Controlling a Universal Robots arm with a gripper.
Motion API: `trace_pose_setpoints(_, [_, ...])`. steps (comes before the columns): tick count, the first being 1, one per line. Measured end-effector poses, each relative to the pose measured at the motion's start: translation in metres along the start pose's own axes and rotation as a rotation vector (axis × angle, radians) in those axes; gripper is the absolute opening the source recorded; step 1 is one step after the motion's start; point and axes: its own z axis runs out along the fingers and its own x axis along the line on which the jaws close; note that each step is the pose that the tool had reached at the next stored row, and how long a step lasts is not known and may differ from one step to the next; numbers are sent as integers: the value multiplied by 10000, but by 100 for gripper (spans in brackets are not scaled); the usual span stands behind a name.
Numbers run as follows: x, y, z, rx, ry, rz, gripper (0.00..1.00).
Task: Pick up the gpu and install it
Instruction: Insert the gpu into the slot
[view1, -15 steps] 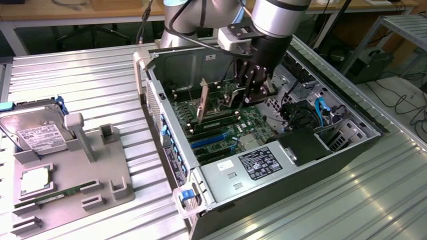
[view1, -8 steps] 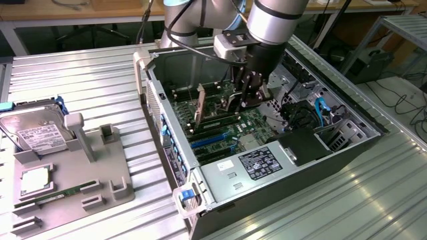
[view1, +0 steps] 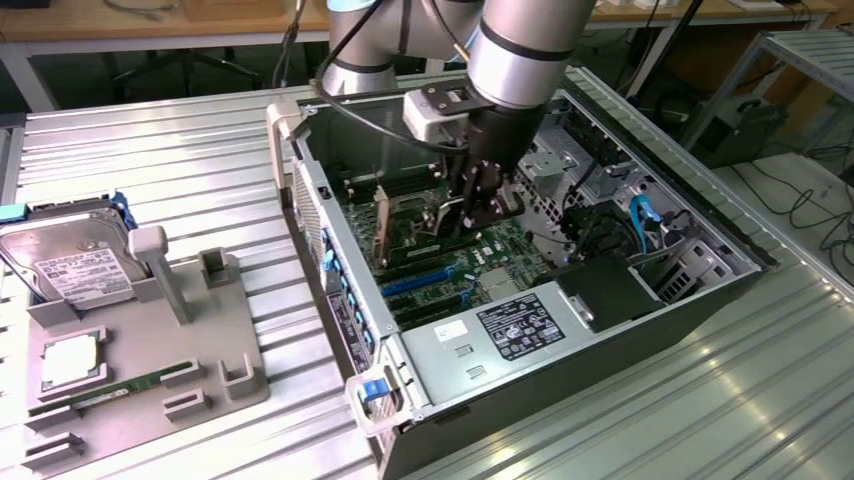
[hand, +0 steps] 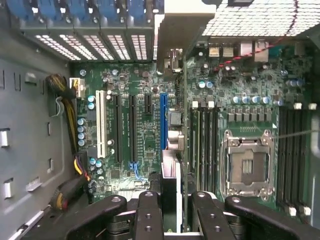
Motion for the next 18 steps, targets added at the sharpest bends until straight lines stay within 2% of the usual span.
trace_pose_setpoints(4, [-8,-2,76,-1,-1,-11,28])
trace_pose_setpoints(9, [-12,11,172,5,-4,250,28])
trace_pose_setpoints(12, [-20,70,216,6,-2,275,28])
trace_pose_setpoints(18, [-7,105,325,11,-6,447,28])
